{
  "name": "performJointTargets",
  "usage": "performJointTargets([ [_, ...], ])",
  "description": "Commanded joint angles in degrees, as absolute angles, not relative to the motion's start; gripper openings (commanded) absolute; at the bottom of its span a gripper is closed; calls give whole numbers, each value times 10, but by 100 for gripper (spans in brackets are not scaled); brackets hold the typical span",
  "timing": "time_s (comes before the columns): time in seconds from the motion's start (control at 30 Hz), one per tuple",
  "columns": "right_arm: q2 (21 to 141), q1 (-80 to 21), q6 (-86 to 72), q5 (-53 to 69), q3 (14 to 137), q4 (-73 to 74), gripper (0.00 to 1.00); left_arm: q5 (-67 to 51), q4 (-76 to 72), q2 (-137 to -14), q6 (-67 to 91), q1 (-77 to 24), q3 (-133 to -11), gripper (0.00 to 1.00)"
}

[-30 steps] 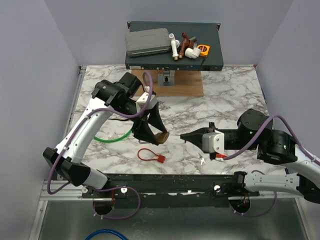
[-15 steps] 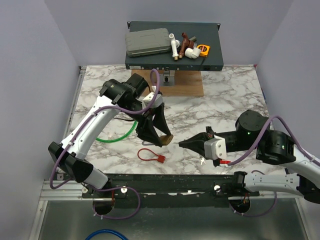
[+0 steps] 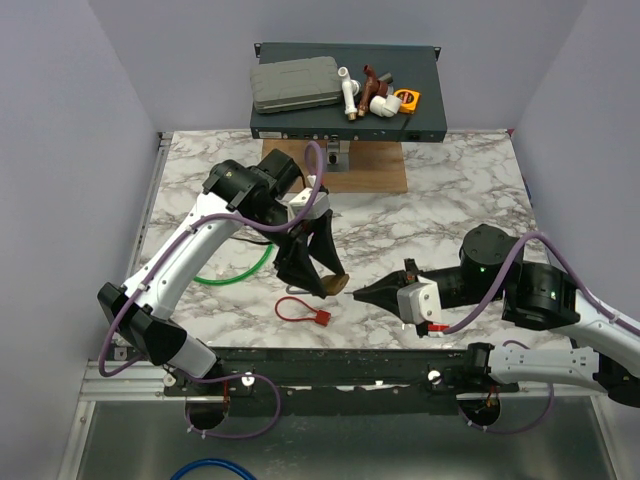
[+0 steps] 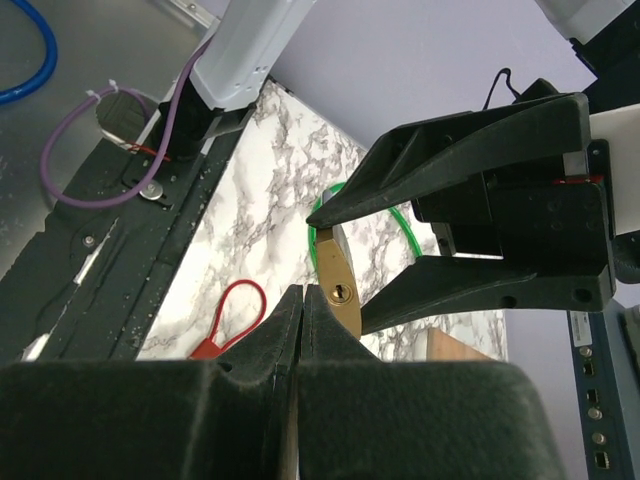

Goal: Unlock with the key
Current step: Unlock the lock.

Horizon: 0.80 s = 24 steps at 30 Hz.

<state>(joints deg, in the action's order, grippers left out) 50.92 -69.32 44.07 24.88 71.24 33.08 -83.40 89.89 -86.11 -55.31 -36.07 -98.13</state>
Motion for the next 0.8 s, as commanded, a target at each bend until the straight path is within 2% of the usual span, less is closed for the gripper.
performJointTargets([
  [0.0,505,-697,440,255,709,310,1,-875,930,-854,-561,-368,-995,0],
  [0.77,500,-697,441,221,689,282,1,-861,930,-850,-563,-375,-992,0],
])
